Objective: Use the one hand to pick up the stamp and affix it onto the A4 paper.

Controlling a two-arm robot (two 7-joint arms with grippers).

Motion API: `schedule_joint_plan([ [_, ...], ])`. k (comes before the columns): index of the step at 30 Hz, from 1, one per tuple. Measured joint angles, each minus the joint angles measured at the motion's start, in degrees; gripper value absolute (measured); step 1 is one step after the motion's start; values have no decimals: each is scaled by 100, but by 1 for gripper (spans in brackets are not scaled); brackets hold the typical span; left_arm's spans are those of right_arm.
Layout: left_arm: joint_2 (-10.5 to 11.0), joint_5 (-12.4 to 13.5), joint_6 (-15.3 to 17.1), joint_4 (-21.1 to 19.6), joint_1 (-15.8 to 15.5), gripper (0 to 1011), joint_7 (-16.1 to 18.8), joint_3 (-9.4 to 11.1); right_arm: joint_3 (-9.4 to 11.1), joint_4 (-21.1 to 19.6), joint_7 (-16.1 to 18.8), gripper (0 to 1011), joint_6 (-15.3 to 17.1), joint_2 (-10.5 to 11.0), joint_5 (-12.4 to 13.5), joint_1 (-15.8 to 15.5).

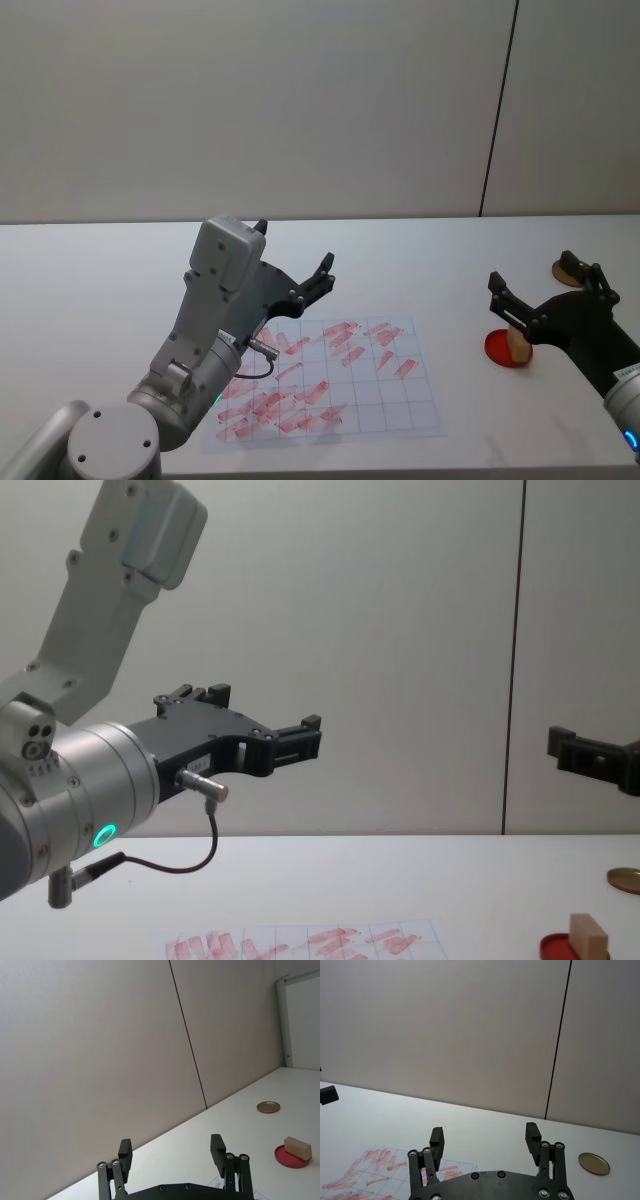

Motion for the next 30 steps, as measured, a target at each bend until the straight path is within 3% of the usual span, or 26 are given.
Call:
schedule_joint_plan([
  [30, 0, 0, 0, 0, 0, 993, 0, 0, 0, 0, 0, 1000, 0, 0, 0, 0],
])
